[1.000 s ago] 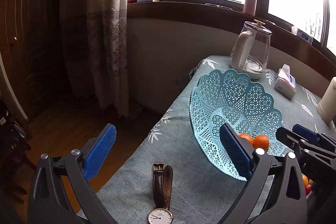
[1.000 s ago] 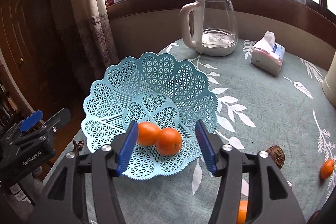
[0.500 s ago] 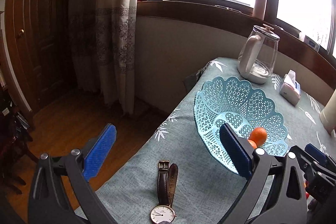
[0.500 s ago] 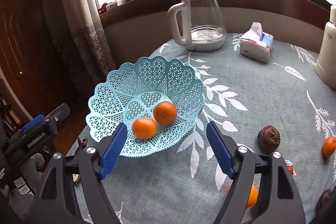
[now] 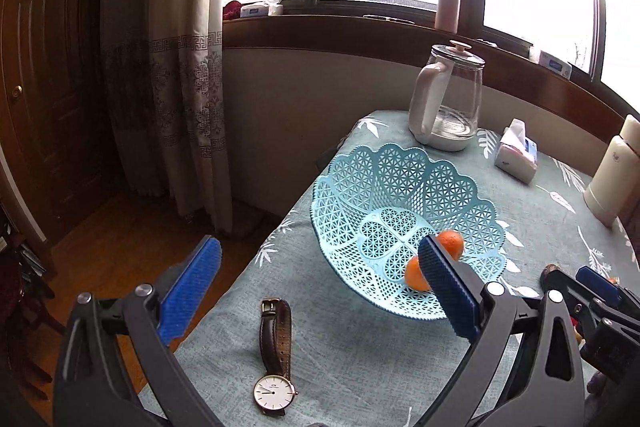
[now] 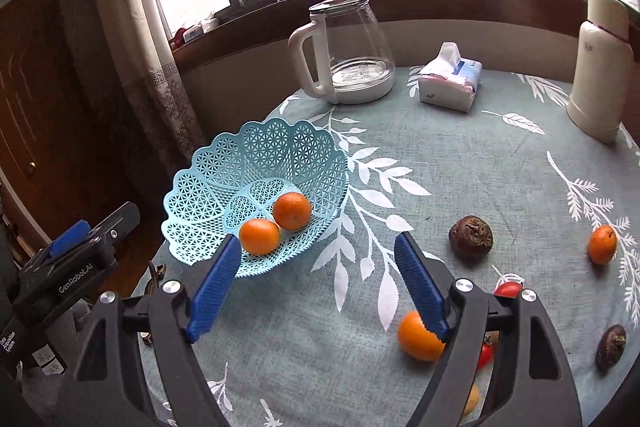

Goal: Organize fruits
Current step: 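Withdraw both tools from the basket back toward the remaining fruit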

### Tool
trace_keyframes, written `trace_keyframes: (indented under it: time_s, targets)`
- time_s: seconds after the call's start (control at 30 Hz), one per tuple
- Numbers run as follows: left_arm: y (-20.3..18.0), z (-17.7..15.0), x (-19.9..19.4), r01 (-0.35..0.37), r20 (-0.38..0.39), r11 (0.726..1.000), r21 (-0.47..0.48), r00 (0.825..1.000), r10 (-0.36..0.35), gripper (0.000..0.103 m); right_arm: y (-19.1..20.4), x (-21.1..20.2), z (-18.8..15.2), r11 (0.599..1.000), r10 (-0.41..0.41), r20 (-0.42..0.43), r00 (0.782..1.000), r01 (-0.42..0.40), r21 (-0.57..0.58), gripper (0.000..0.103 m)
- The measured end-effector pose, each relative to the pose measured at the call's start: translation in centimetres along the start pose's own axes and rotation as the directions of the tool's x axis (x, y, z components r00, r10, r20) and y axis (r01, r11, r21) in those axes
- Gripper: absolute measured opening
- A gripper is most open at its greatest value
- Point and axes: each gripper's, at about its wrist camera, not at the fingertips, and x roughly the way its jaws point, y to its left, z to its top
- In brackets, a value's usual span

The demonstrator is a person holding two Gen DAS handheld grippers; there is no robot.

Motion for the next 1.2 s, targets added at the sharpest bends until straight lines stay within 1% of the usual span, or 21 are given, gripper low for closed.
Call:
trace_keyframes:
  time_s: [0.33,0.6,0.83,1.2]
  targets:
    - [-2.3,-0.3,-1.8,0.069,0.018,0.997,0.045,0.997,-0.070,0.100,-1.0,-2.1,-0.5,0.999,-0.027,0.027,0.999,0.026,0.025,0.079]
    - [-4.2,-0.8,-2.5,0.110,0.019,0.990,0.090,0.994,-0.112,0.100,-2.5,-3.2,-1.2,0.997,-0.057,0.030,0.998,0.056,0.057,0.079]
    - [-5.9,-1.7,-2.7,0.161,-0.010,0.979,0.125,0.987,-0.161,0.100,-4.1,-3.8,-2.0,0.993,-0.092,0.019,0.996,0.090,0.082,0.079]
    - [-8.2,-2.9,-2.9,0.195,-0.036,0.964,0.179,0.981,-0.192,0.100,-7.1,-4.4,-3.3,0.981,-0.151,-0.004,0.989,0.150,0.126,0.079]
